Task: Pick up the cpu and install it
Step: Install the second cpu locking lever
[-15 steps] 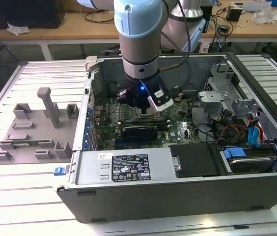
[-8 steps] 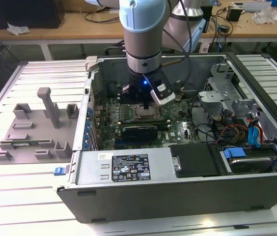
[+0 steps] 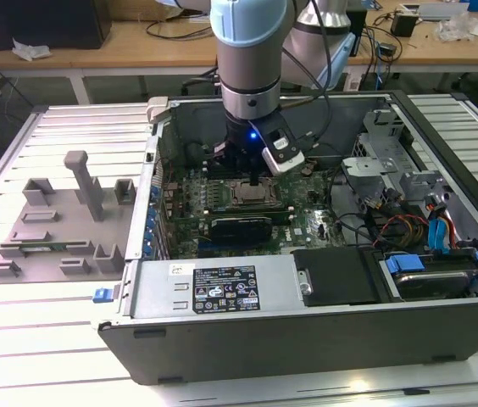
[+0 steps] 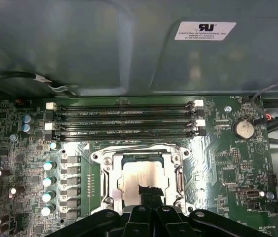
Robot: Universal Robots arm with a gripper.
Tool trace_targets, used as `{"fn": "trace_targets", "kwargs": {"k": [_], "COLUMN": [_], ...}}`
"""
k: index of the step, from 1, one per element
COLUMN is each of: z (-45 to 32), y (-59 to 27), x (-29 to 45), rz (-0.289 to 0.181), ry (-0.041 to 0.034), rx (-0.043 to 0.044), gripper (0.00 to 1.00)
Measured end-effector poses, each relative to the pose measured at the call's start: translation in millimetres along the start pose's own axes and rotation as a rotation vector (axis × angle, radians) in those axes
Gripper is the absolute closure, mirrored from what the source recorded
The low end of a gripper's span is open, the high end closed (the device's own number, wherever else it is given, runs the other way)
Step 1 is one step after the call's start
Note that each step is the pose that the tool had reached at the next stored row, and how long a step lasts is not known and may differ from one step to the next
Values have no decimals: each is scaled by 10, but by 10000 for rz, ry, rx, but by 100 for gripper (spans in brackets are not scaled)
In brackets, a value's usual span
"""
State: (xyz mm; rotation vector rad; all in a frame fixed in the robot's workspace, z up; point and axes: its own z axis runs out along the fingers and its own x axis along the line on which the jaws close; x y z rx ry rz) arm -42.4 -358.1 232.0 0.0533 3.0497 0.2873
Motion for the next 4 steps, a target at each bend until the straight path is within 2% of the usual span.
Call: {"fn": "trace_targets", "kwargs": {"k": [4], "z": [0], "y": [0], "x": [0], "rz": [0], "ry": [0], "rx": [6], "gripper": [89]}}
